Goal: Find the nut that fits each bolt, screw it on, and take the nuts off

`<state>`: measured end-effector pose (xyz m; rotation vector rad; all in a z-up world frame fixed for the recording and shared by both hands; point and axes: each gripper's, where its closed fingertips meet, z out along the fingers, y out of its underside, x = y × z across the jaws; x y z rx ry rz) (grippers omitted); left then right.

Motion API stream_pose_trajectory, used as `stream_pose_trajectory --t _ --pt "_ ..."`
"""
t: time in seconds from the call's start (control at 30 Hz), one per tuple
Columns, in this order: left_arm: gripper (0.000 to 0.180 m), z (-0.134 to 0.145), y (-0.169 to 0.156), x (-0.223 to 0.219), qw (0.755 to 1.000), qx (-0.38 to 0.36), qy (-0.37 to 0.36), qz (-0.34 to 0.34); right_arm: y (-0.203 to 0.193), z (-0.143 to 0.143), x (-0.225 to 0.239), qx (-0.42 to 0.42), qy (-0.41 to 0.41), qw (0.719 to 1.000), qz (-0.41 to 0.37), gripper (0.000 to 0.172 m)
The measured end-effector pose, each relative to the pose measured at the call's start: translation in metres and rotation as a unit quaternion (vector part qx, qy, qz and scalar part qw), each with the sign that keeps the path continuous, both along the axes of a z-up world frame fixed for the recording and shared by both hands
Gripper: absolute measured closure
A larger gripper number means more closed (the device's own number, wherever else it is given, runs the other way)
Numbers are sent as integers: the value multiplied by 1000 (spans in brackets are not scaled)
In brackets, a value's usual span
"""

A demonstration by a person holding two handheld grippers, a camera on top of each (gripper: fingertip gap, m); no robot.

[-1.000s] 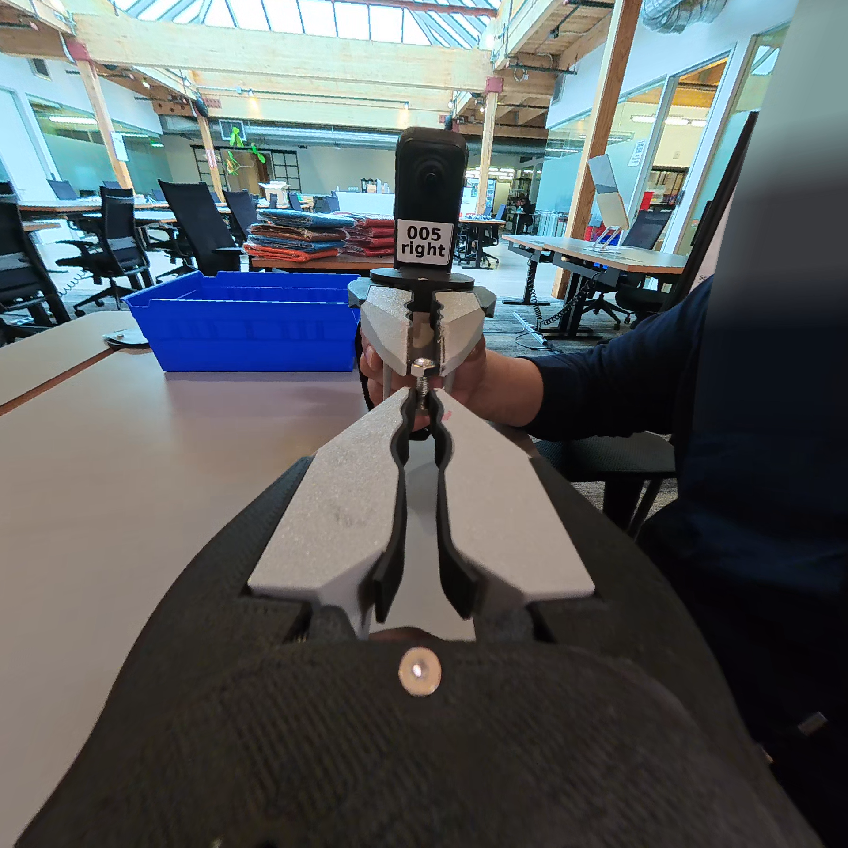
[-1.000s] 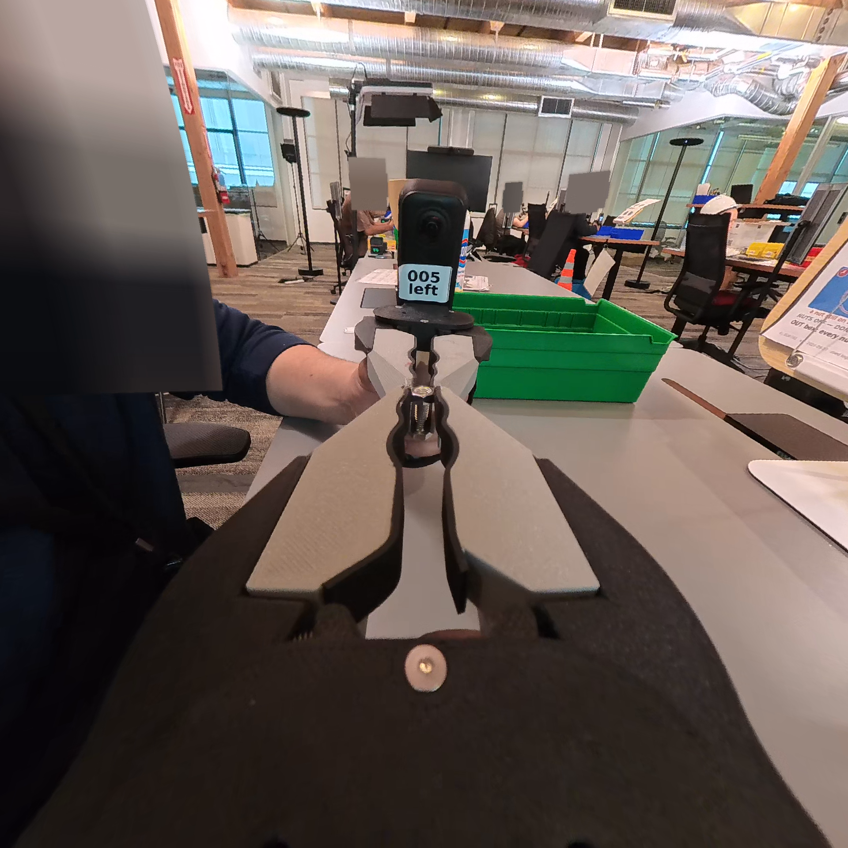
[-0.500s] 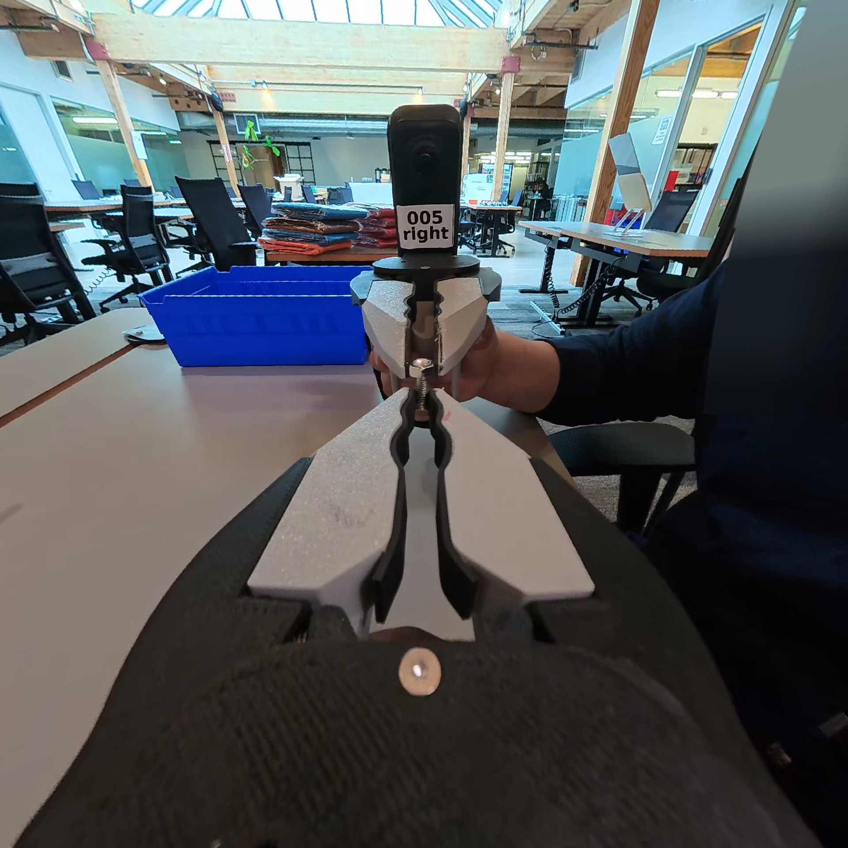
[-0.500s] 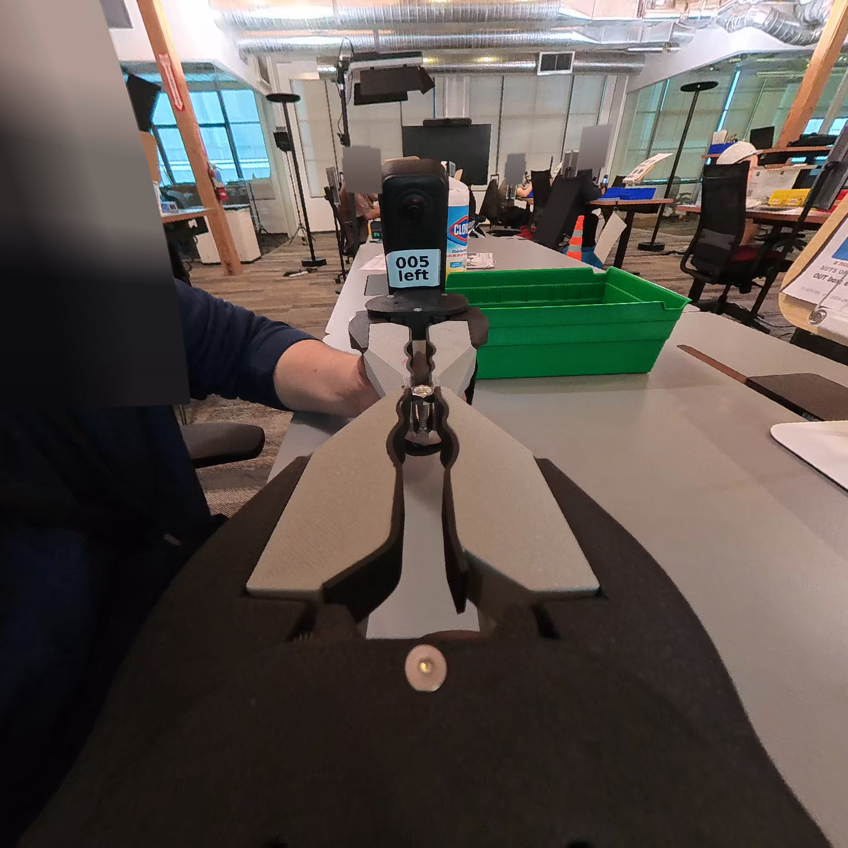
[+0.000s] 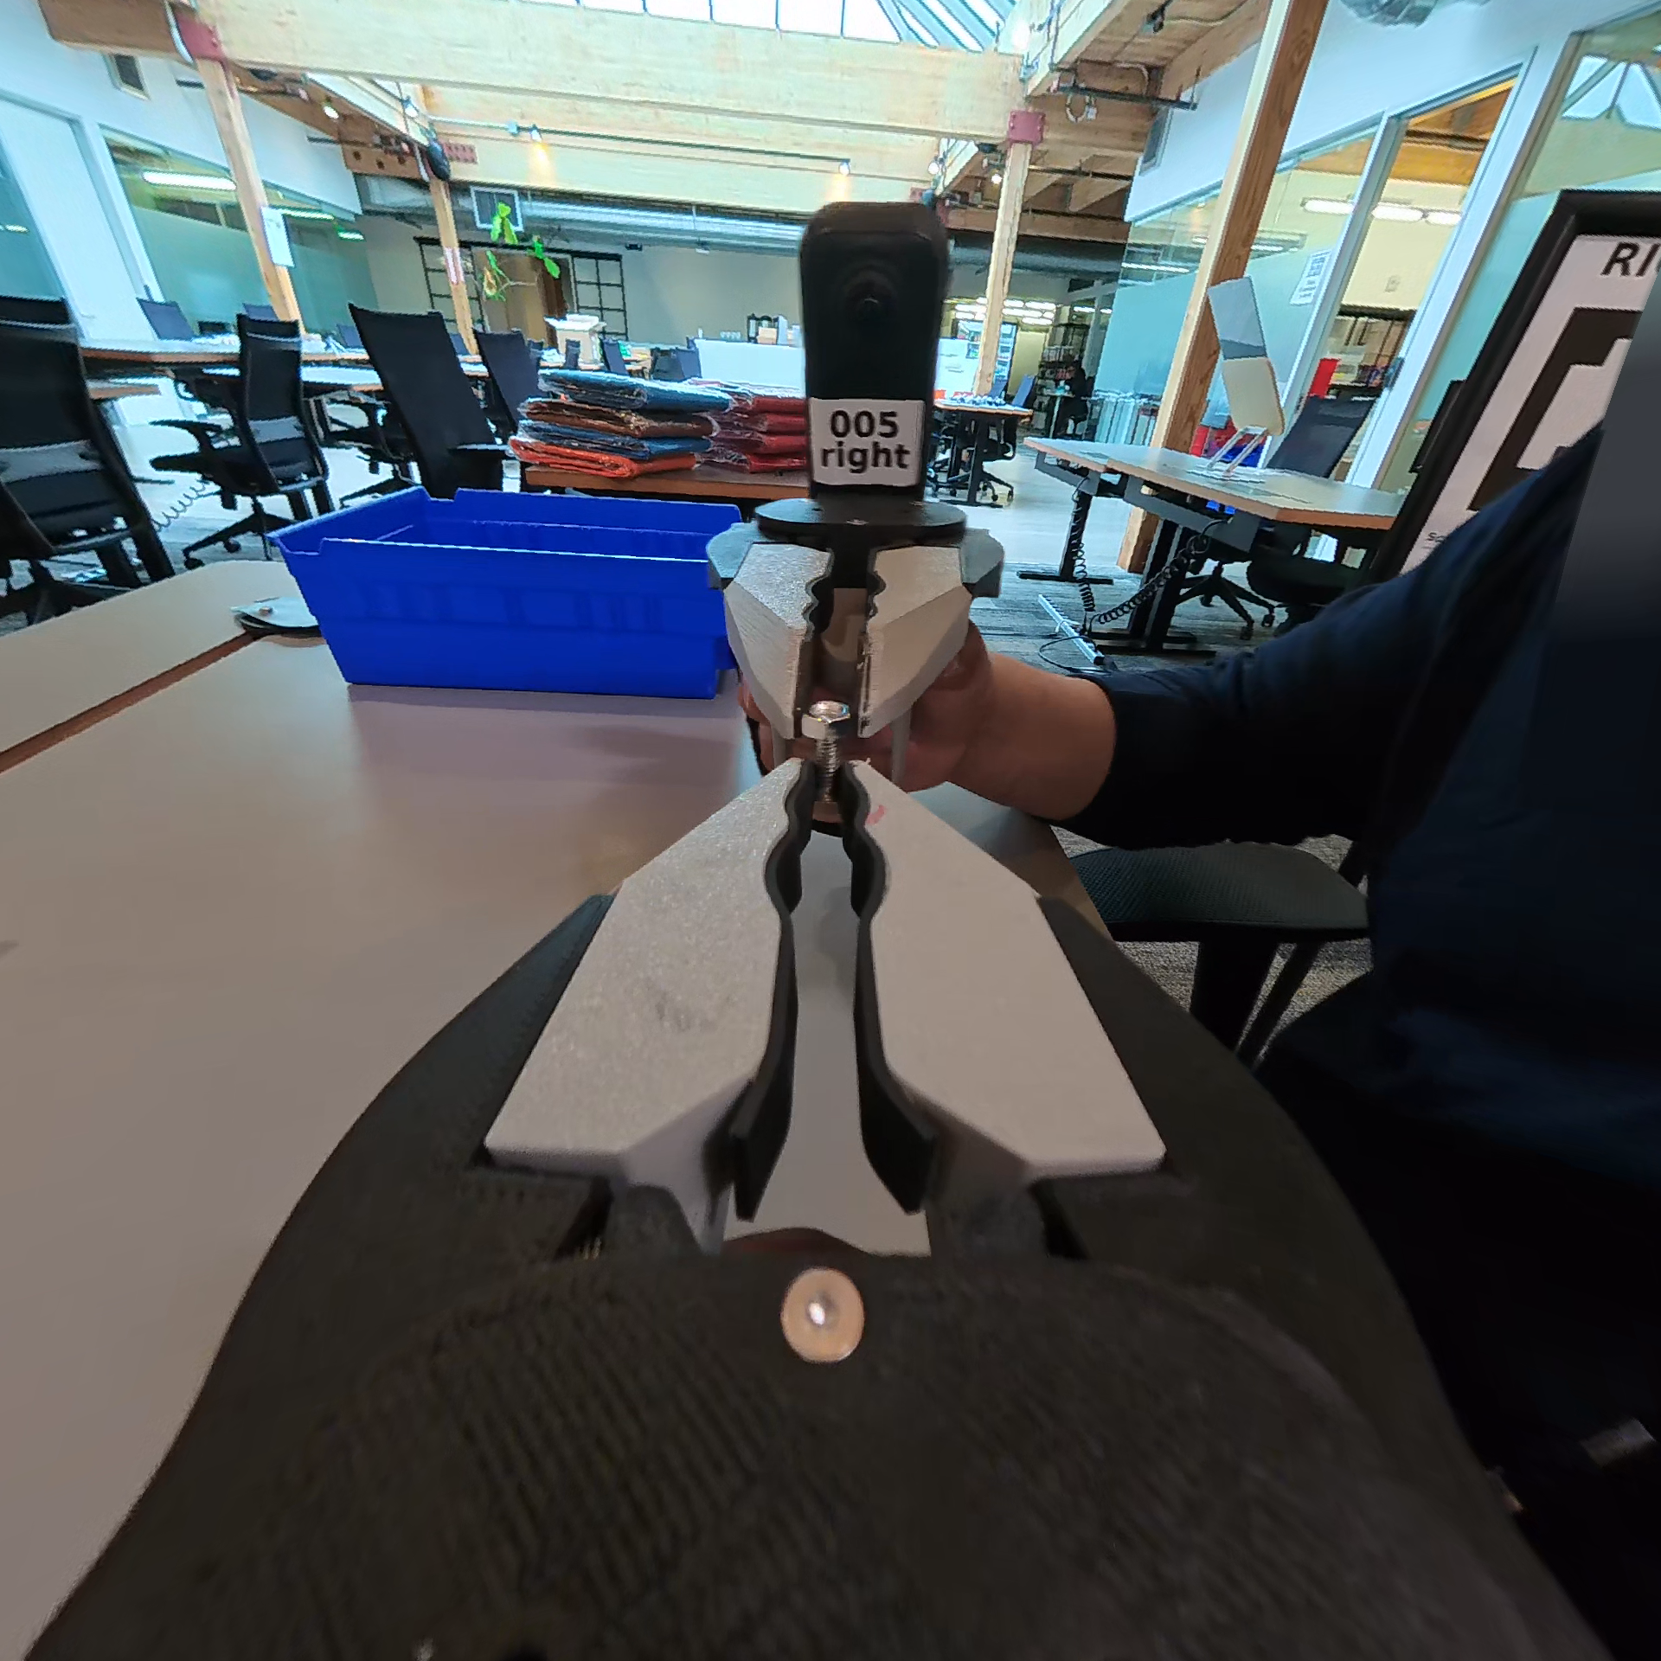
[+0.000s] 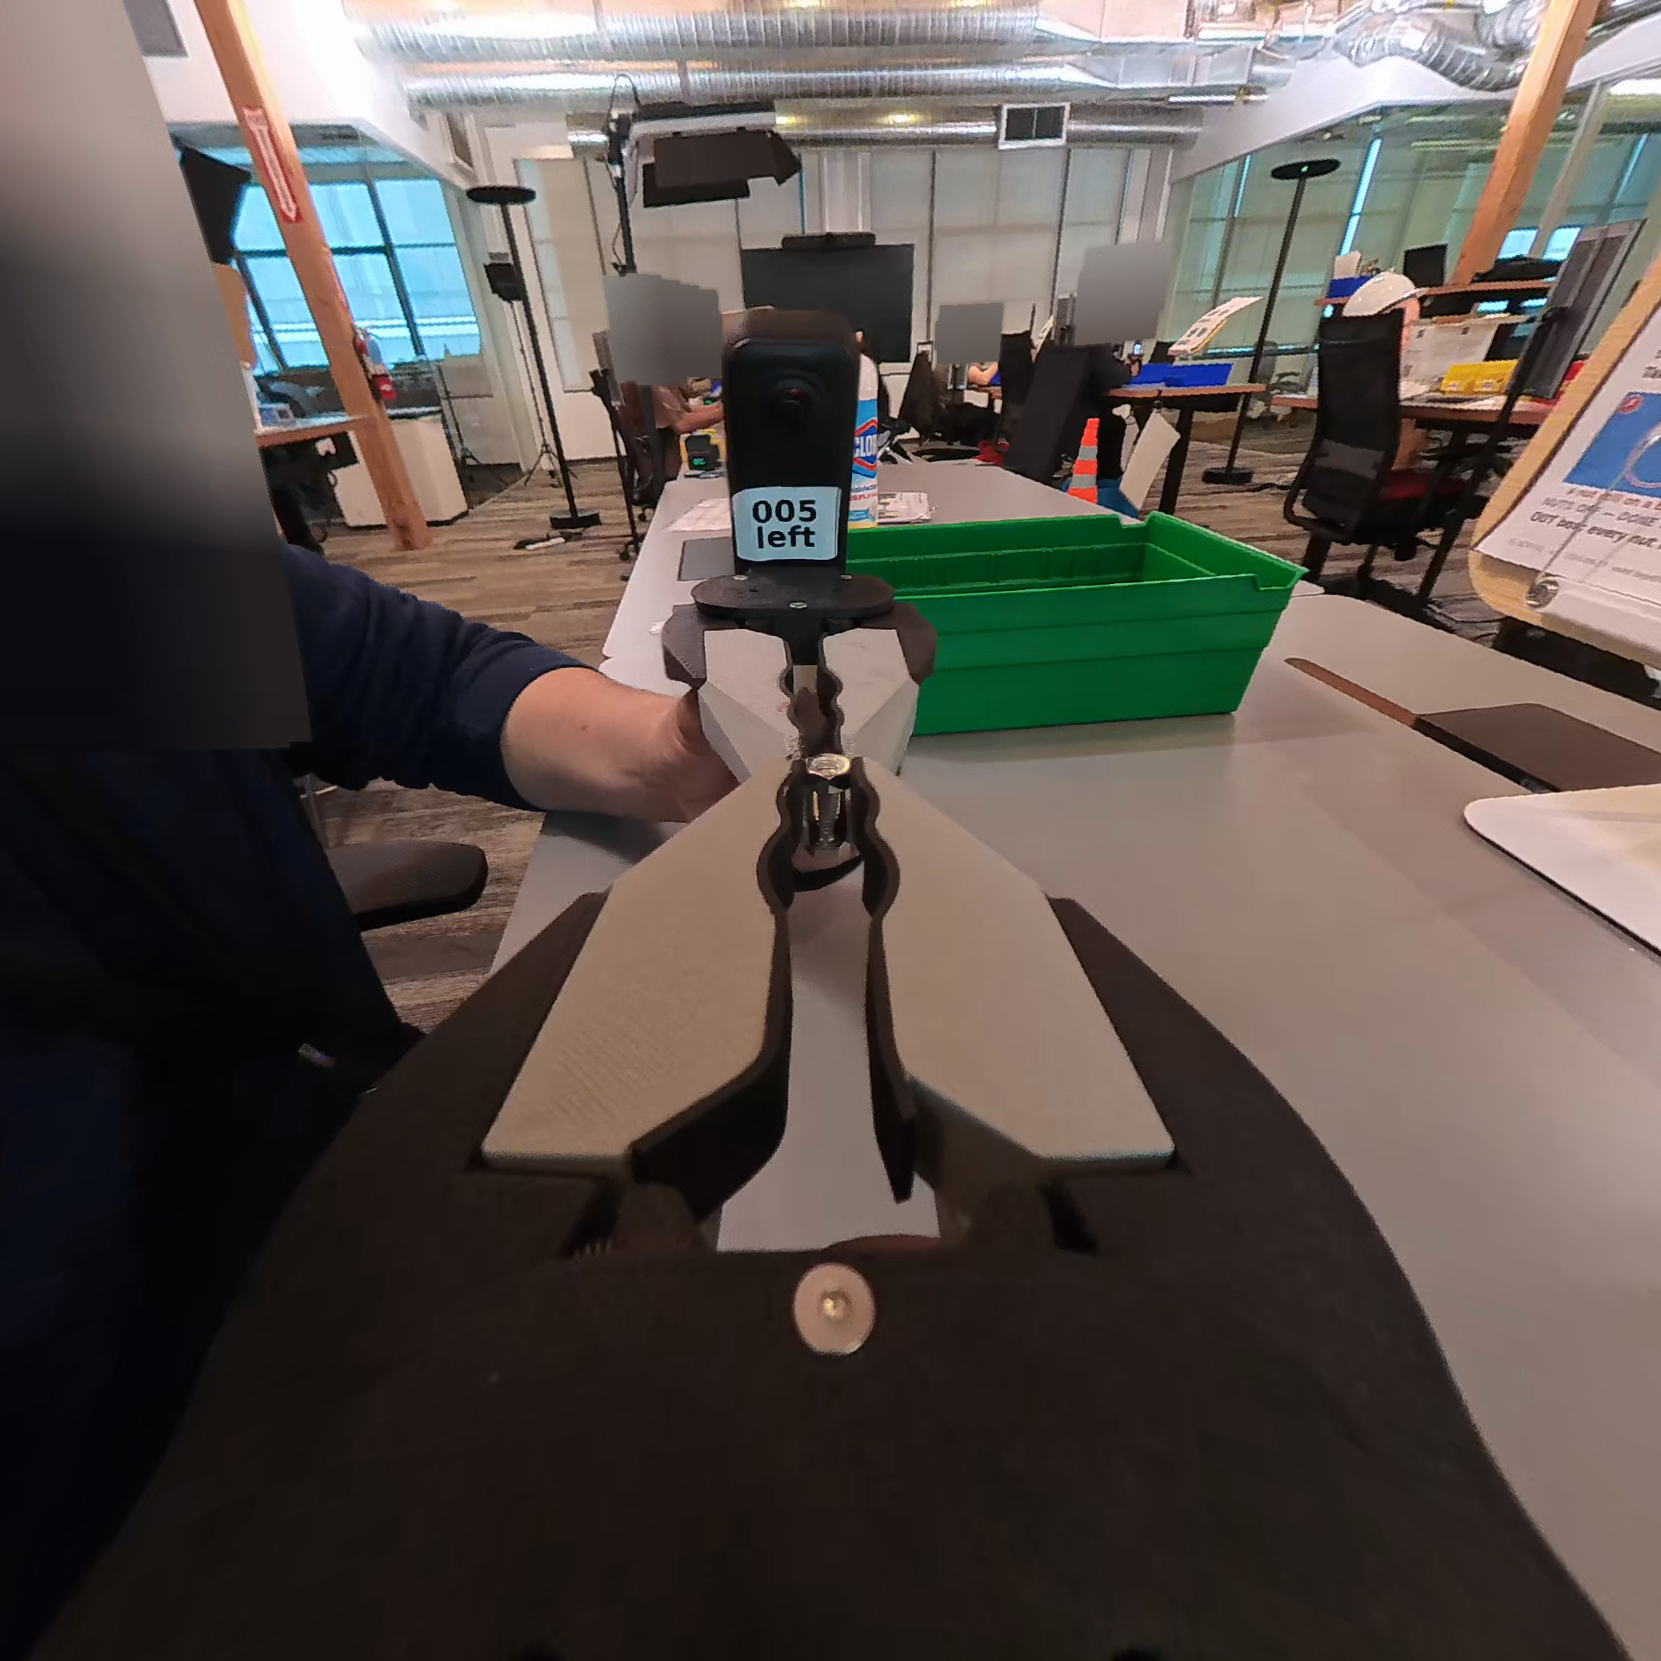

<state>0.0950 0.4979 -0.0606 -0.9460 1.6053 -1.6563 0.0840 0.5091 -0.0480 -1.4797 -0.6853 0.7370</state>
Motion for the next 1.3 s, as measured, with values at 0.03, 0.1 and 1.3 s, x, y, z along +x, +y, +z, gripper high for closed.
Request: stream_pose_trajectory --t 0.03,0.1,1.3 --pt "177 0 1 1 1000 0 1 5 2 -1 1 3 -3 1000 -10 165" --pt "177 -1 2 2 1000 -1 3 14 2 -2 3 7 -10 1000 -29 165" --pt "177 -16 4 12 995 47 16 84 7 -11 11 -12 17 947 -320 165"
